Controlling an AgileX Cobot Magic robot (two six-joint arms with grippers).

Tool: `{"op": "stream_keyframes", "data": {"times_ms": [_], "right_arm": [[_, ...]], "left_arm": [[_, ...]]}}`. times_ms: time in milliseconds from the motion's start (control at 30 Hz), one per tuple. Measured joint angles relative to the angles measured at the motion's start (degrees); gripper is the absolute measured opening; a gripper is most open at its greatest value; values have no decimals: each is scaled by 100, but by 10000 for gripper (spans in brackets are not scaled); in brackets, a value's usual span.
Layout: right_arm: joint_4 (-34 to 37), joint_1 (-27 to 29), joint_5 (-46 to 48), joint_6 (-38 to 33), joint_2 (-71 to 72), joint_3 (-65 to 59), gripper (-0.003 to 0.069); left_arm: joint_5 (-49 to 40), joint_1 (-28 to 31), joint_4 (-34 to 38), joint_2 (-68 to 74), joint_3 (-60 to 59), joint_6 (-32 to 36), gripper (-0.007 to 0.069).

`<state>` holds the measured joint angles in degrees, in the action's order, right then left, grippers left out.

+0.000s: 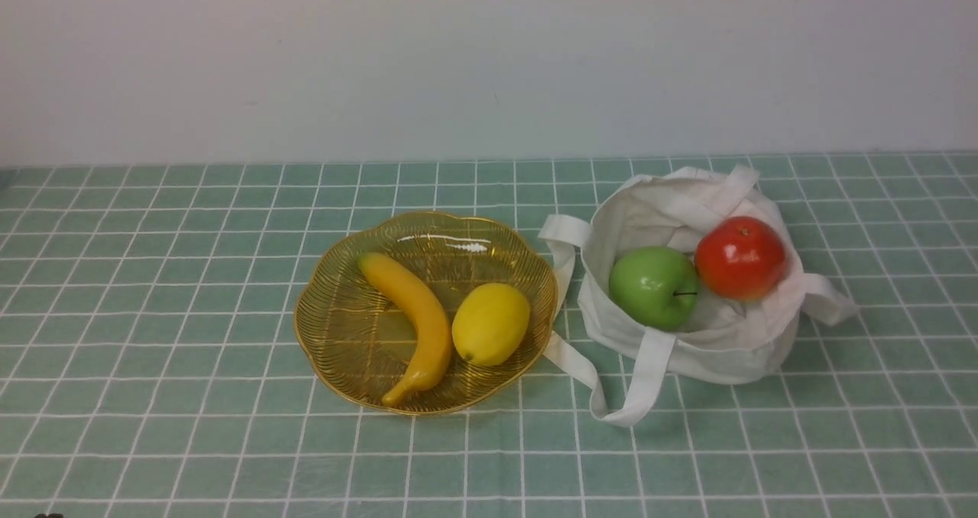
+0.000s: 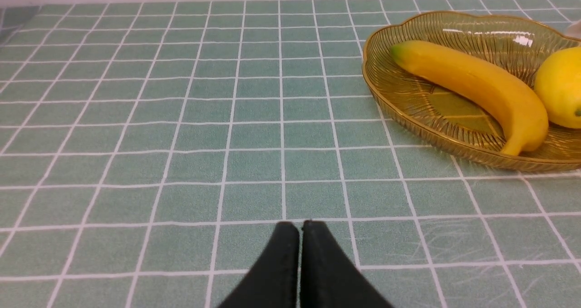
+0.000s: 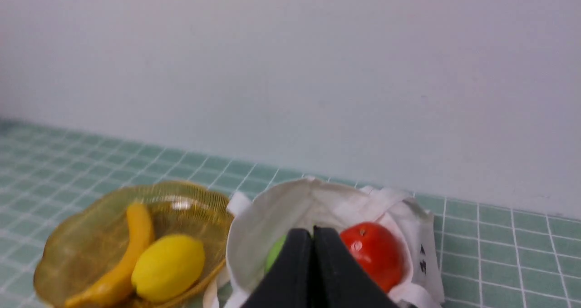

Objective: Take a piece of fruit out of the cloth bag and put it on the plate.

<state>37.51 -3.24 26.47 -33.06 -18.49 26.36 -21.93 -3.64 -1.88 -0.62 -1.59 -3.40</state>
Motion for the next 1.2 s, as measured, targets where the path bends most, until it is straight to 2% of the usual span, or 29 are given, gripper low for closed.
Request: {"op": "stream_keyframes", "data": {"times_ms": [33, 167, 467, 967, 1067, 1100, 1133, 1200], "right_arm": [[304, 0, -481, 0, 0, -232, -14], [598, 0, -818, 0, 0, -550, -14], [629, 0, -517, 0, 0, -822, -14], [611, 0, -636, 120, 305, -1044, -14], [18, 0, -756, 531, 805, -1509, -14], [18, 0, -765, 570, 805, -1543, -14], [-486, 0, -835, 994, 1136, -1838, -14], [-907, 0, -867, 1427, 1393, -2056, -14]], "left_arm": [[0, 0, 0, 0, 0, 0, -8], [0, 0, 0, 0, 0, 0, -8], [0, 0, 0, 0, 0, 0, -8], [0, 0, 0, 0, 0, 0, -8], [0, 0, 0, 0, 0, 0, -8], [0, 0, 0, 0, 0, 0, -8], [0, 0, 0, 0, 0, 0, -8], [0, 0, 0, 0, 0, 0, -8]]}}
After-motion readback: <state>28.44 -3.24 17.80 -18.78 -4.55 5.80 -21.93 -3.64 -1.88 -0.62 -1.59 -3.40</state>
